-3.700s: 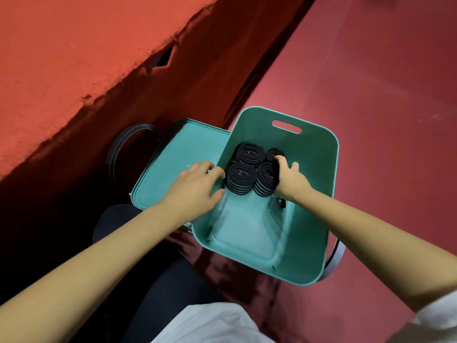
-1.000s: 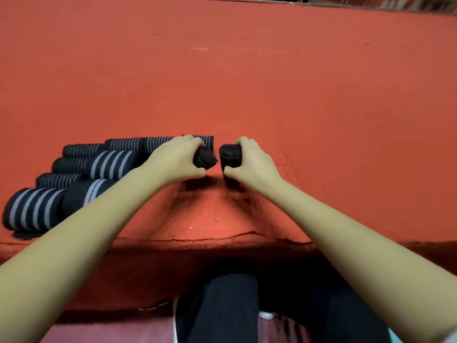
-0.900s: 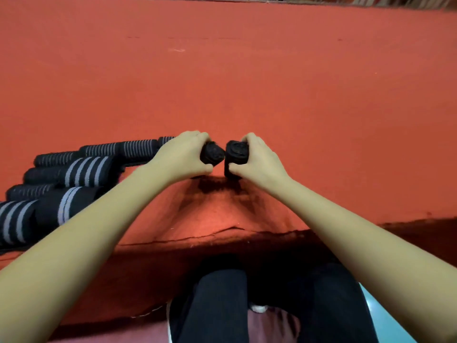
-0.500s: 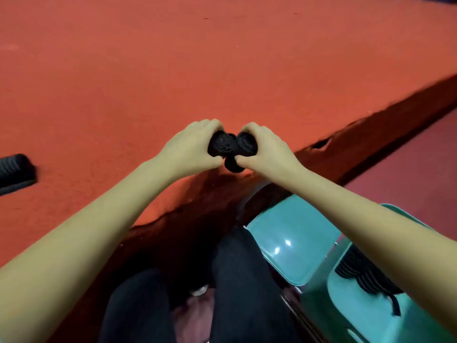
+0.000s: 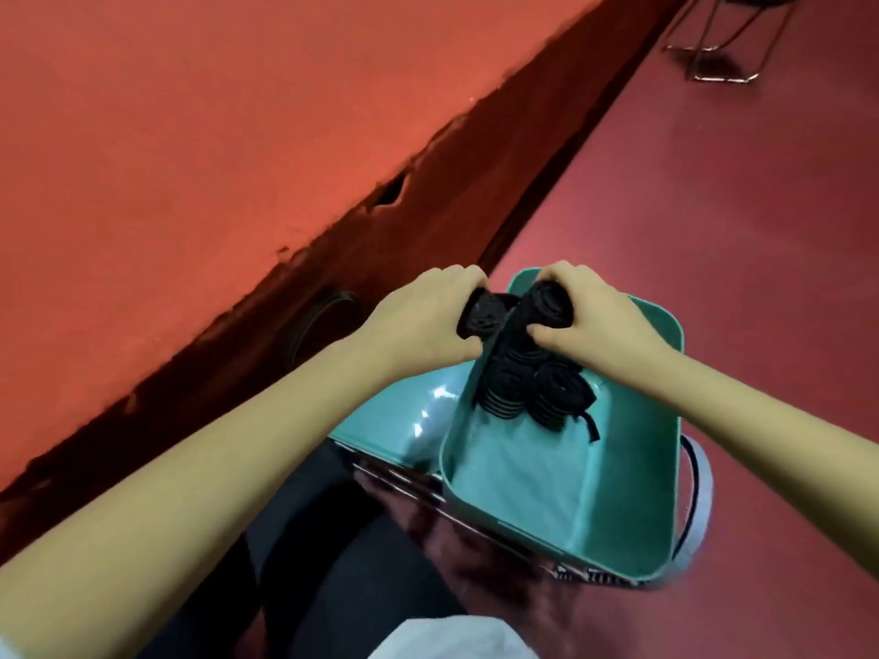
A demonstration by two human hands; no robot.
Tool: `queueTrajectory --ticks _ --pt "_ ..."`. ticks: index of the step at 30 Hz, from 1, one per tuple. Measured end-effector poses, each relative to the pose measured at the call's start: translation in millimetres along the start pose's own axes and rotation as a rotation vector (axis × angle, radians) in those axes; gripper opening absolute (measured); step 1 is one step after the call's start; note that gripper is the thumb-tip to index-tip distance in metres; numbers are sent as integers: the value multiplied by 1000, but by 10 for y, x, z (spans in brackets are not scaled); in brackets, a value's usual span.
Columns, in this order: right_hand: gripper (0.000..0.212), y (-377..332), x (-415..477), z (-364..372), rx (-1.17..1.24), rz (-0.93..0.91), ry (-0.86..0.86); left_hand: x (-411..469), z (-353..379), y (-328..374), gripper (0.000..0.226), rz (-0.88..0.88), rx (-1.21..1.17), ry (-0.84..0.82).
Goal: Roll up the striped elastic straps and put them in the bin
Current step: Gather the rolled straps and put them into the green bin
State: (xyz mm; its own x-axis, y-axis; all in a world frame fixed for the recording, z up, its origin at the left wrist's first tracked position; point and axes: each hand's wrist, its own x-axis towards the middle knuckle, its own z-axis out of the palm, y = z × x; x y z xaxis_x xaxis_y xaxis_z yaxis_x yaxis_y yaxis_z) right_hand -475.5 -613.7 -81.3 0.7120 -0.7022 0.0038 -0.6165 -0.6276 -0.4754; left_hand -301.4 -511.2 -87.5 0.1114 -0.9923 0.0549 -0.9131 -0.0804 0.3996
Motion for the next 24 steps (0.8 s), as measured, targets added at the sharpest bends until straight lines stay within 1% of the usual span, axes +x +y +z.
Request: queueTrajectory --ticks 4,8,12,16,18,21,24 --pt "42 445 -223 2 -5 98 -12 123 367 196 40 41 -36 -58" --pt "43 757 -316 36 -77 216 -58 172 588 231 44 72 -29 -52" --pt "48 1055 -278 64 -126 358 -92 221 713 317 39 44 -99 -41" --pt "49 1238 -174 123 -113 450 -122 281 890 311 44 73 -142 -90" --pt "47 1280 -102 183 -102 473 -131 335 982 297 48 76 -128 -102" --pt "43 1310 19 313 -105 510 -148 397 1089 272 51 57 -38 -116" --pt "40 1396 112 461 -171 554 -171 413 1176 229 51 50 2 -125"
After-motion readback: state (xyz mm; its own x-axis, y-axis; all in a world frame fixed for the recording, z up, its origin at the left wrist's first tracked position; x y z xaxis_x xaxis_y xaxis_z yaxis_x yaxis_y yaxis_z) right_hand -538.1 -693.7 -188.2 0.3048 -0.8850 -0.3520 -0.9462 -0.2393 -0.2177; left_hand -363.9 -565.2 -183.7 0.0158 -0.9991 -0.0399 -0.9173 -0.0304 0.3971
